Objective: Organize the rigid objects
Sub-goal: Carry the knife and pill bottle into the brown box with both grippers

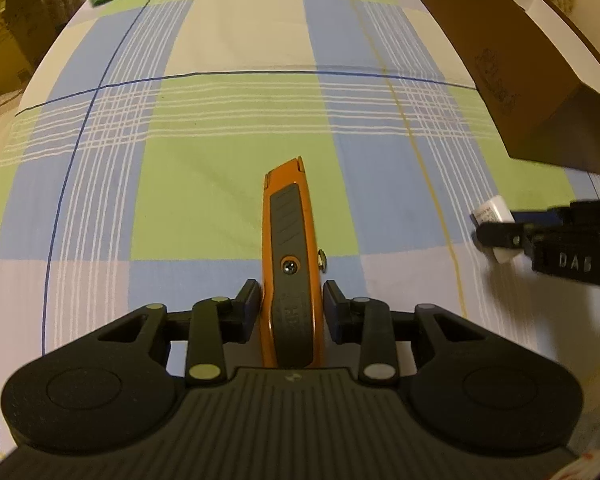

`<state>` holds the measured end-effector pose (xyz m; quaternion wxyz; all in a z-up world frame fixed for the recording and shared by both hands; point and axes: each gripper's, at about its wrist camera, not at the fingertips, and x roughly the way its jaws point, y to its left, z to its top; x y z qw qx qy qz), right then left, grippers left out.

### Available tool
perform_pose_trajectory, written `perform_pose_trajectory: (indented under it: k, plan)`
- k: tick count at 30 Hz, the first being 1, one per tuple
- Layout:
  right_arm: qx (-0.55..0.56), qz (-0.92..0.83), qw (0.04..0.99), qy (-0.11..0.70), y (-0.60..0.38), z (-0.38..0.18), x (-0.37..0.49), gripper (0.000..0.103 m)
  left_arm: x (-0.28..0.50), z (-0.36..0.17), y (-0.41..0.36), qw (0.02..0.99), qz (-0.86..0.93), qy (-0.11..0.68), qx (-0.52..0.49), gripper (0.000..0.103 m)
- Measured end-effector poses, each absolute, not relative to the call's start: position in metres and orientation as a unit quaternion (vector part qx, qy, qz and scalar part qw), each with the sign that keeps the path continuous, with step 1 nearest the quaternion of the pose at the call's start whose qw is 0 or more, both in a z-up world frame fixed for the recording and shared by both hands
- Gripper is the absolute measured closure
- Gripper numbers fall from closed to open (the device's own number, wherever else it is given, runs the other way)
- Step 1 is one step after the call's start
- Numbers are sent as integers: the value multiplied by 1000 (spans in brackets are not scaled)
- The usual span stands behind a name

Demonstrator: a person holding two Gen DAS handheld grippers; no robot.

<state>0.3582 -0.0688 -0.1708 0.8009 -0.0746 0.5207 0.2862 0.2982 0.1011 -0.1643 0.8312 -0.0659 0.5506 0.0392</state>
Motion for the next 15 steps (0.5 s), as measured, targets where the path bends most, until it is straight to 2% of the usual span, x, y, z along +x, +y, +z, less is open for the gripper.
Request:
perform_pose_trajectory:
  k: [2,9,15]
  plan:
    - [-75,284,803,519,-68,-172,356,79,300,-165,100,832,42,549,-73,67]
    - [-72,284,809,510,-68,-174,354,79,306,-168,91,836,58,543,-60,67]
    - [-74,285,811,505,-68,-174,352,79,304,-169,87,839,65,540,-36,73]
